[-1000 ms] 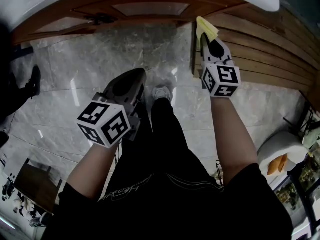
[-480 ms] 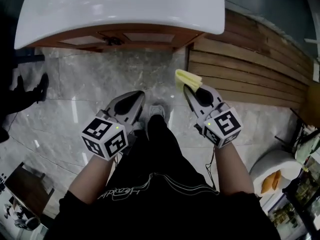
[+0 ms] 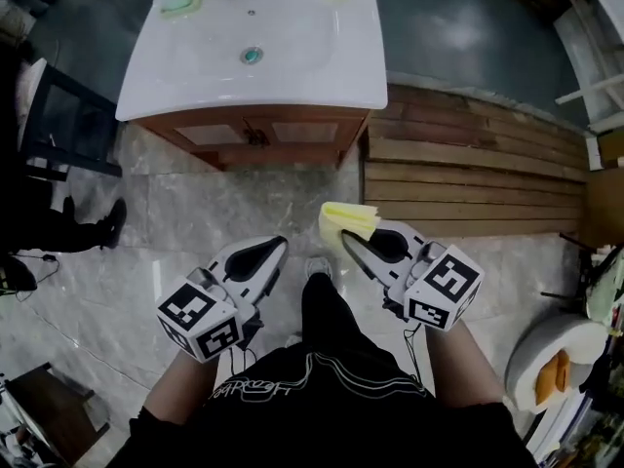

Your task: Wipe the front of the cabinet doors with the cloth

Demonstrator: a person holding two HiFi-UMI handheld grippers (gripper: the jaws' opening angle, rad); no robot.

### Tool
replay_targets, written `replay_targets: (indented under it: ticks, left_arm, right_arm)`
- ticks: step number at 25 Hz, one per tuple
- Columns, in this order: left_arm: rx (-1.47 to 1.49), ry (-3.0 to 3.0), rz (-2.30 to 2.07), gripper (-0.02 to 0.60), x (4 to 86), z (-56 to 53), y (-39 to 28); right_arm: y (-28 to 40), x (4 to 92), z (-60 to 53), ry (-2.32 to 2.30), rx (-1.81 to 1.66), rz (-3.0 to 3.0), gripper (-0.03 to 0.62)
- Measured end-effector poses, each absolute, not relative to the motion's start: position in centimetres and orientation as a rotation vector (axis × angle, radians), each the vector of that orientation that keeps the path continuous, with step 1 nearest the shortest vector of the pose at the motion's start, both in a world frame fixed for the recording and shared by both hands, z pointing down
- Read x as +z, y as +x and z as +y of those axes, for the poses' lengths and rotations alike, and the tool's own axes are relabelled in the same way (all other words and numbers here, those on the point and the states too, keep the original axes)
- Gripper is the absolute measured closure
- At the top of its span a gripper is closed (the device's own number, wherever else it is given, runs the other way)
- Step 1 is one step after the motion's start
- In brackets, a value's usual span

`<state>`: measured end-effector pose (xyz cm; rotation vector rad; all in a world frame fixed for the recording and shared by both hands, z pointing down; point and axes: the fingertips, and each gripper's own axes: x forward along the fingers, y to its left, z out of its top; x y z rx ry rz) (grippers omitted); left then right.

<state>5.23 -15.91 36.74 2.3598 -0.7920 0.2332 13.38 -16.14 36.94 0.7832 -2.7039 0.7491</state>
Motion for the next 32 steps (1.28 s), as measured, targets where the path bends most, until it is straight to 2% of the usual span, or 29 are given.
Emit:
replay_targets:
  ticks: [8,16,22,32]
  left_arm:
    - [0.156,2.559,-0.800,0.575,26.5,-2.7,0.3]
    - [0.121,2.613,-0.865,0.575,20.0,7.1,-4.7]
    - [0.037,2.695,-0.824,0.575,14.9,10.8,-2.7]
    - [0.012,2.694,-0.812,0.575,12.8,14.0,2.4]
  right_arm:
    - [6.8,26.7,-1.0,0.824,0.615,-2.781,0.553]
    - [4.0,19.5,9.5,0.852,0.601,-2.868,0.553]
    - [5.1,16.3,12.9,0.855,0.644,-2.915,0.553]
    - [8.6,15.5,16.5,0.842,0.606,-2.901,0.553]
